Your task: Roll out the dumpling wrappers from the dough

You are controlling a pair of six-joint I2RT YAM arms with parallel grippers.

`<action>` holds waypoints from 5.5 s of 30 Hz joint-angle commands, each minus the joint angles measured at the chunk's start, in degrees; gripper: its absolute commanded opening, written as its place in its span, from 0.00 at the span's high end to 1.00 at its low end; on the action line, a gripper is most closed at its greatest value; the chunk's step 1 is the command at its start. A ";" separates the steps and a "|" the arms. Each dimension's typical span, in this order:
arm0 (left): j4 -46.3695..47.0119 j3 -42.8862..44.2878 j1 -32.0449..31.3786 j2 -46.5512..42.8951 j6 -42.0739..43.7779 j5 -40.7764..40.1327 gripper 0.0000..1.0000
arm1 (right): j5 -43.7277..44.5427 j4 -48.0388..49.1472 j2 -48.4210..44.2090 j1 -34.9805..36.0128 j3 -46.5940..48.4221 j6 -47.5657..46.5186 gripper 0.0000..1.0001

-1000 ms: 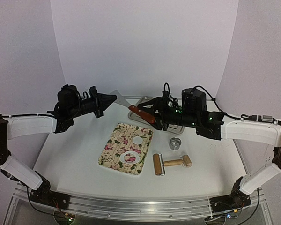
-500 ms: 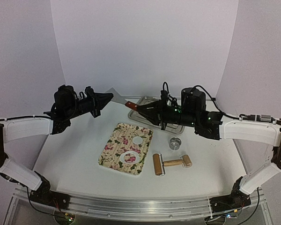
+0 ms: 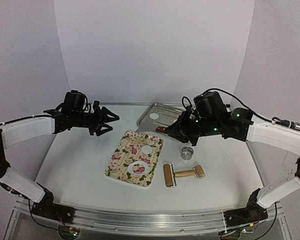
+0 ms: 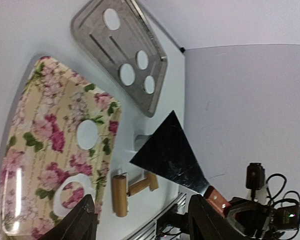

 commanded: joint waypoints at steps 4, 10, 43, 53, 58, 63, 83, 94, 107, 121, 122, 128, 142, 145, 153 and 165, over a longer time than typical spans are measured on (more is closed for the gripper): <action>-23.94 4.90 0.62 6.79 25.46 -5.73 0.16 | 0.60 -13.31 -2.37 -1.98 -1.78 3.26 1.00; -27.21 7.02 0.62 12.68 30.74 -6.08 0.18 | -2.90 -13.23 -3.90 -6.00 -5.90 3.43 1.00; -27.14 20.86 0.62 35.75 39.80 -9.10 0.57 | -18.70 -0.30 5.45 -15.18 -11.33 1.01 1.00; -27.76 21.86 0.55 38.80 43.51 -14.92 0.83 | -21.08 5.65 5.20 -16.84 -18.97 2.78 1.00; -28.11 21.42 0.55 39.74 45.39 -16.70 0.92 | -22.24 10.59 4.49 -17.96 -24.61 2.71 1.00; -28.31 20.99 0.61 40.23 46.17 -16.90 1.00 | -24.74 19.77 7.16 -18.72 -28.85 2.60 1.00; -29.15 21.55 0.62 41.30 46.15 -16.54 1.00 | -35.26 43.46 24.79 -22.14 -31.59 -4.30 1.00; -29.78 20.47 0.62 40.37 45.30 -15.75 1.00 | -39.84 53.53 36.56 -22.21 -26.38 -6.19 1.00; -30.22 19.24 0.62 39.42 43.28 -15.18 1.00 | -40.93 66.00 45.17 -22.24 -22.51 -2.43 1.00; -30.22 20.32 0.62 39.17 42.11 -13.91 1.00 | -45.16 73.47 36.81 -22.19 -20.73 4.94 1.00; -30.23 20.52 0.62 39.20 42.03 -13.87 1.00 | -45.14 73.56 36.03 -22.21 -20.52 5.39 1.00; -29.58 20.77 0.62 38.37 41.20 -13.39 0.87 | -43.41 73.47 30.70 -22.49 -20.96 6.68 1.00; -28.72 21.14 0.62 31.15 38.48 -15.37 0.52 | -38.53 60.67 19.40 -25.57 -21.28 0.26 1.00; -28.33 20.88 0.62 29.43 37.34 -15.74 0.42 | -36.72 52.68 15.70 -27.06 -20.09 -4.00 1.00; -25.69 17.75 0.70 23.83 32.77 -17.18 0.27 | -34.74 42.88 12.96 -30.38 -17.02 -9.24 1.00; -26.37 13.86 0.70 18.20 29.96 -19.68 0.24 | -30.62 31.89 17.56 -31.70 -7.89 -17.32 1.00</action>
